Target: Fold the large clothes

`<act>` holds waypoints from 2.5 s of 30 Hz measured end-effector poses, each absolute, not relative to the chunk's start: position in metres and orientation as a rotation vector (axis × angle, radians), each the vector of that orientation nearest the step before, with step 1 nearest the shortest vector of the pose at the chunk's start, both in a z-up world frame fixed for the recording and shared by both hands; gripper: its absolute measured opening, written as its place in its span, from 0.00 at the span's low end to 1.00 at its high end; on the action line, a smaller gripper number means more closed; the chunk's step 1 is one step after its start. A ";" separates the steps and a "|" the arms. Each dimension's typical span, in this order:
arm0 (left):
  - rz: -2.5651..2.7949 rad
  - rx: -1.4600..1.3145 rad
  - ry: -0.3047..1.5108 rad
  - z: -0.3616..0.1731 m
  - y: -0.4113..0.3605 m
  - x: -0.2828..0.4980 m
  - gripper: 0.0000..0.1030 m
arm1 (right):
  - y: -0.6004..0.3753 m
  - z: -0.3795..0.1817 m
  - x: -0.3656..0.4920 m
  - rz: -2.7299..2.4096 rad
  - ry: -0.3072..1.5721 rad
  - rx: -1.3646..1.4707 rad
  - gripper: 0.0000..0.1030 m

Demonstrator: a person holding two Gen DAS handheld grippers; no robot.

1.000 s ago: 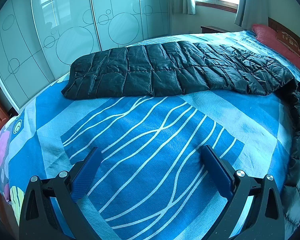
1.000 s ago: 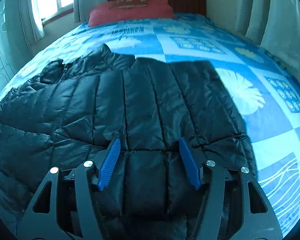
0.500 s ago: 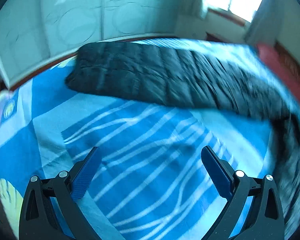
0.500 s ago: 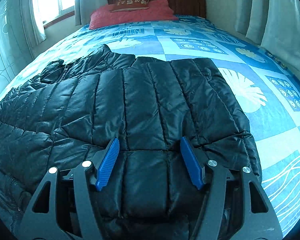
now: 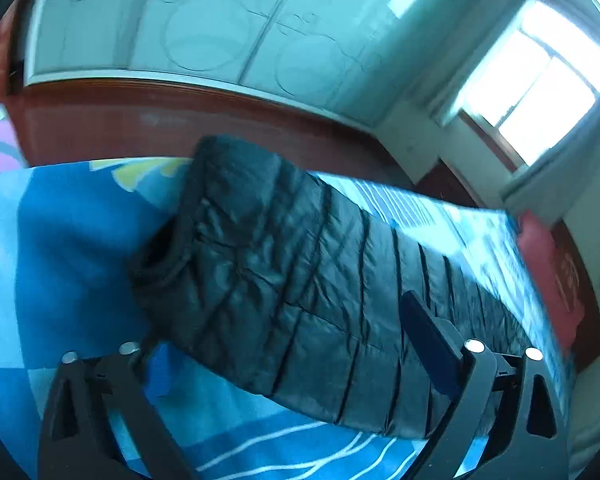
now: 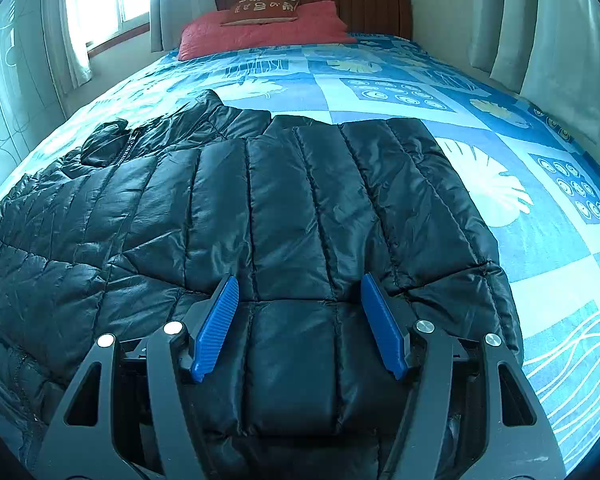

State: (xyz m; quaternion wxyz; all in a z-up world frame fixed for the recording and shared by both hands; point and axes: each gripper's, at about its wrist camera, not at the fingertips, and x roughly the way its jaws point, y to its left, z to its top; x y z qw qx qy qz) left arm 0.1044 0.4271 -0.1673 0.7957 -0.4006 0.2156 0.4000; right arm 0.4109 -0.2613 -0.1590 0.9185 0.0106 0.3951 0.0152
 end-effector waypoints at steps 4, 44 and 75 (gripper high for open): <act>0.928 -0.894 0.439 -0.168 0.433 0.093 0.30 | -0.261 -0.159 0.411 0.032 0.812 0.022 0.62; 0.097 -0.051 0.656 -0.102 -0.036 0.343 0.09 | -0.265 -0.159 0.411 0.039 0.798 0.048 0.62; 0.262 -0.007 0.673 -0.087 0.065 0.274 0.67 | -0.133 -0.120 0.412 0.323 0.875 0.210 0.69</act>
